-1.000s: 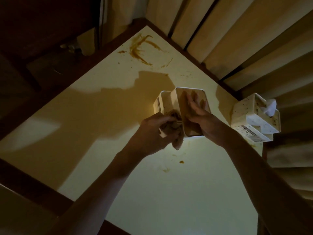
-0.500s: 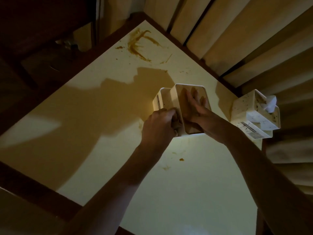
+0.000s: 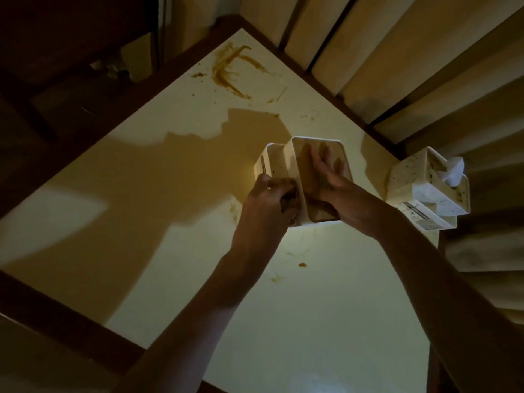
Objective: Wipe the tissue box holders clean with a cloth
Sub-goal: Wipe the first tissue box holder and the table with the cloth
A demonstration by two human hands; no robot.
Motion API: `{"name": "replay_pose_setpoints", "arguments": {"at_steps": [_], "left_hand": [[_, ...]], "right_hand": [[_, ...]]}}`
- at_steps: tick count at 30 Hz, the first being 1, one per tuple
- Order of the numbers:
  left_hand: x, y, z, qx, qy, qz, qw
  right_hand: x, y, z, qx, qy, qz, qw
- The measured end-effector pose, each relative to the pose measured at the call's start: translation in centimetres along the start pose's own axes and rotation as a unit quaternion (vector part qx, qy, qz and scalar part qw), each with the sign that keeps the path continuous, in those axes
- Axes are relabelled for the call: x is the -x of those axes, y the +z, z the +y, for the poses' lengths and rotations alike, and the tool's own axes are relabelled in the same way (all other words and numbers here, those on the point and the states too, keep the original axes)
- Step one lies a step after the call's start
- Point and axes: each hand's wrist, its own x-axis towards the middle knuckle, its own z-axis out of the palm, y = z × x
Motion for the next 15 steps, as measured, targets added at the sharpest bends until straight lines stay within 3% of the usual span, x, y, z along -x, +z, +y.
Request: {"name": "replay_pose_setpoints", "arguments": {"at_steps": [7, 12, 15], "left_hand": [[-1.1, -0.5, 0.1, 0.06, -0.066, -0.058, 0.994], [-0.7, -0.2, -0.8, 0.004, 0.036, -0.022, 0.999], [-0.8, -0.3, -1.2, -0.003, 0.072, -0.039, 0.997]], "right_hand": [[0.0, 0.3, -0.1, 0.018, 0.003, 0.016, 1.0], [0.0, -0.2, 0.4, 0.041, 0.004, 0.031, 0.999], [-0.1, 0.0, 0.1, 0.03, 0.01, 0.015, 0.999]]}}
